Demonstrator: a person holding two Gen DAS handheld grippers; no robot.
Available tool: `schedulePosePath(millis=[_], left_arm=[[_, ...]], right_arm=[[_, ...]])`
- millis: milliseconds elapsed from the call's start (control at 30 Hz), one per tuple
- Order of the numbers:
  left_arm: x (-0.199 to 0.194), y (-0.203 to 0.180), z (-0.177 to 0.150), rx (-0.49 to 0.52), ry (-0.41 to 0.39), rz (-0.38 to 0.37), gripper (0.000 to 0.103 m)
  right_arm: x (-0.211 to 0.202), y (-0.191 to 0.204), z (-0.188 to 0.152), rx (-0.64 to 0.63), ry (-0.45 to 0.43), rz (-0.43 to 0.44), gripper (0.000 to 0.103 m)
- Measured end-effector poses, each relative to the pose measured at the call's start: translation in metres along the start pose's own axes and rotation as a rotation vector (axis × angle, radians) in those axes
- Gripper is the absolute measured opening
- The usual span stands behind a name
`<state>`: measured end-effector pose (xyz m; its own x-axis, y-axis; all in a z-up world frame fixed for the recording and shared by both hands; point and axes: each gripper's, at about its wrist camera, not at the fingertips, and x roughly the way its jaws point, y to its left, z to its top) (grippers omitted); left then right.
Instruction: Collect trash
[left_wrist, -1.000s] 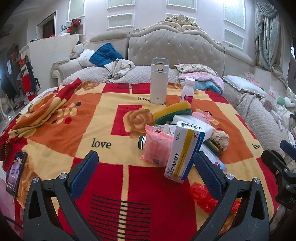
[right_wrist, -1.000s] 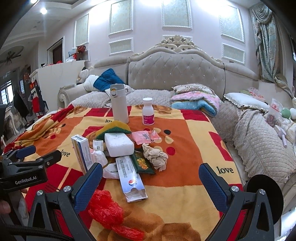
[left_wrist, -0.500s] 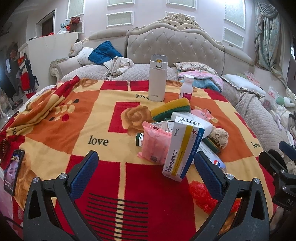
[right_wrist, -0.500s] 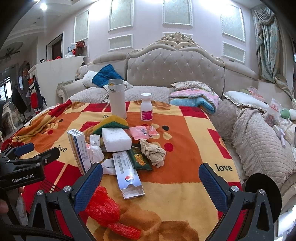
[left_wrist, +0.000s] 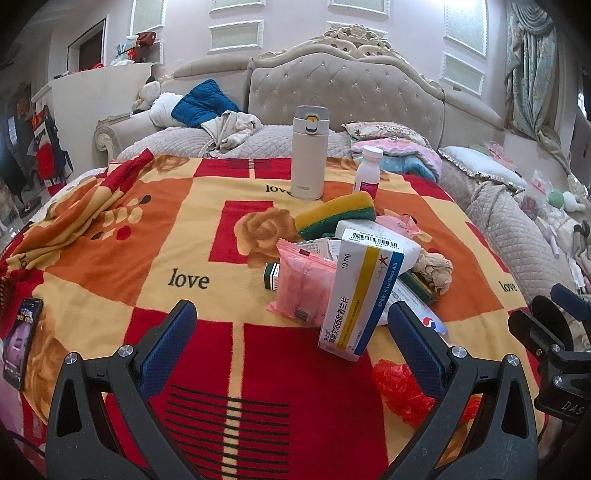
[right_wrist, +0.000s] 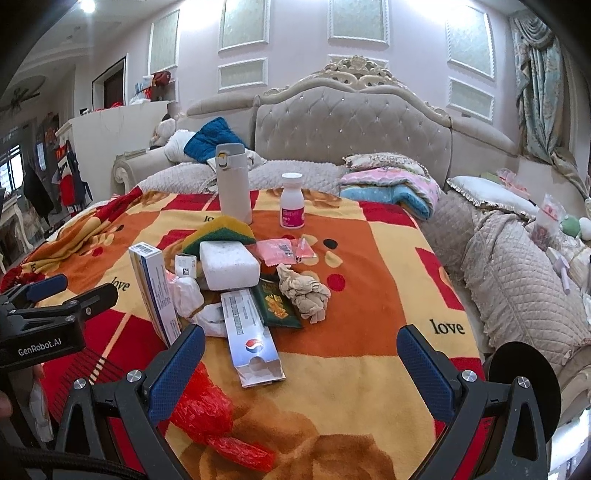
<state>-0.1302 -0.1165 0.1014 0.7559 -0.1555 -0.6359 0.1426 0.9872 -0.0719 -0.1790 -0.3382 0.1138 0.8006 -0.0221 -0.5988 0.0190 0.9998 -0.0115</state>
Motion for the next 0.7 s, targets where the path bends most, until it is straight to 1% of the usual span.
schedulePosePath(millis=[367, 567, 700], left_arm=[[0.006, -0.003, 0.0, 0.005, 0.009, -0.01, 0.103], [0.011, -0.001, 0.0, -0.012, 0.025, -0.034, 0.103], [0.017, -0.002, 0.003, -0.023, 0.028, -0.051, 0.103]], right_arm=[[0.007, -0.005, -0.001, -0.004, 0.028, -0.009, 0.103], [0.017, -0.008, -0.008, -0.012, 0.096, 0.017, 0.103], [0.023, -0.008, -0.015, -0.011, 0.153, 0.066, 0.103]])
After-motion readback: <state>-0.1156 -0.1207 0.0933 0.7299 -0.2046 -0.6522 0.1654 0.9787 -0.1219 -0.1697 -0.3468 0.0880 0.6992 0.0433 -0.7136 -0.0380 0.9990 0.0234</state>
